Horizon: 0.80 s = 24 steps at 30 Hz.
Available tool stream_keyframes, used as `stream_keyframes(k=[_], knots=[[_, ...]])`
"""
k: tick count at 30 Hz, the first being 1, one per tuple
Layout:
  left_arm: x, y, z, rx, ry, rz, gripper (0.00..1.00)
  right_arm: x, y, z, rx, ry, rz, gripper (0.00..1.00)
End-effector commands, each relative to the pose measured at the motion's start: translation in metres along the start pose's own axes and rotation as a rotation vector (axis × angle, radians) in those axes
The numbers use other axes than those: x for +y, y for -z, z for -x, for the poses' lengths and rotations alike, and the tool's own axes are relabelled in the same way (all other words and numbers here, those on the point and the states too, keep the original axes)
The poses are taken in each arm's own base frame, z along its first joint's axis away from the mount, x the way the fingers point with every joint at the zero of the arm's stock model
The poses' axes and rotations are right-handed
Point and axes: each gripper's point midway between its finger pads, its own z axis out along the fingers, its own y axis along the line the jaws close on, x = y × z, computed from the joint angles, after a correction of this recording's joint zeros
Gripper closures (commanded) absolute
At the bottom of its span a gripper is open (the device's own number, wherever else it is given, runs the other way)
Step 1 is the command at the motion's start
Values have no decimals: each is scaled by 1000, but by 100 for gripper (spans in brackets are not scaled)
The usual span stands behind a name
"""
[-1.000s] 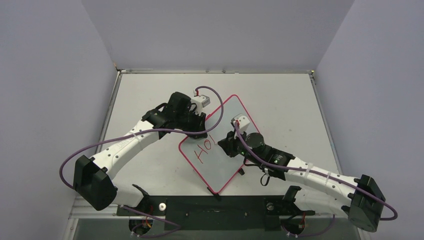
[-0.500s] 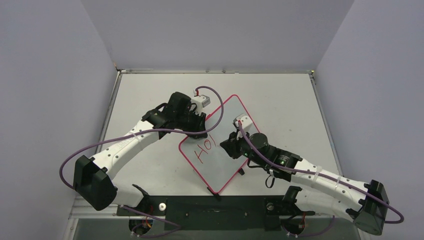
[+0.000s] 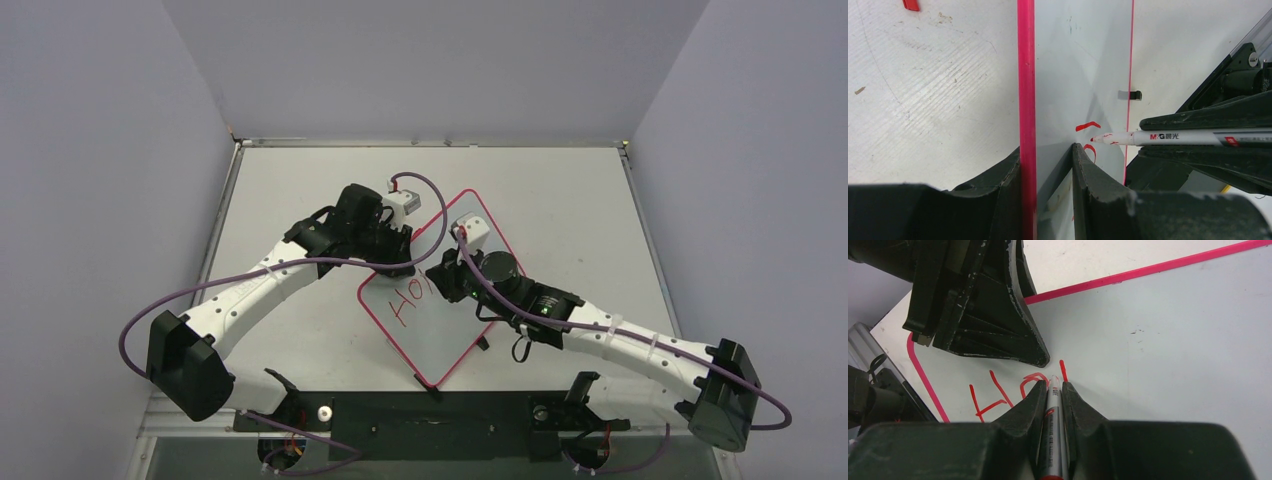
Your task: Write a sentence on the whiteboard
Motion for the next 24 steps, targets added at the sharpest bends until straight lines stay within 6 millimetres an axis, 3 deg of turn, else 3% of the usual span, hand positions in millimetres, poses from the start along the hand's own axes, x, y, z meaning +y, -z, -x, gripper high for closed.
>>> stream_keyframes(k=[1, 24], knots=[[49, -3, -23, 86, -136, 224, 100, 12, -4, 37, -102, 2, 25, 100], [49, -2, -22, 81, -139, 226, 100, -17, -21, 27, -61, 21, -86, 100]])
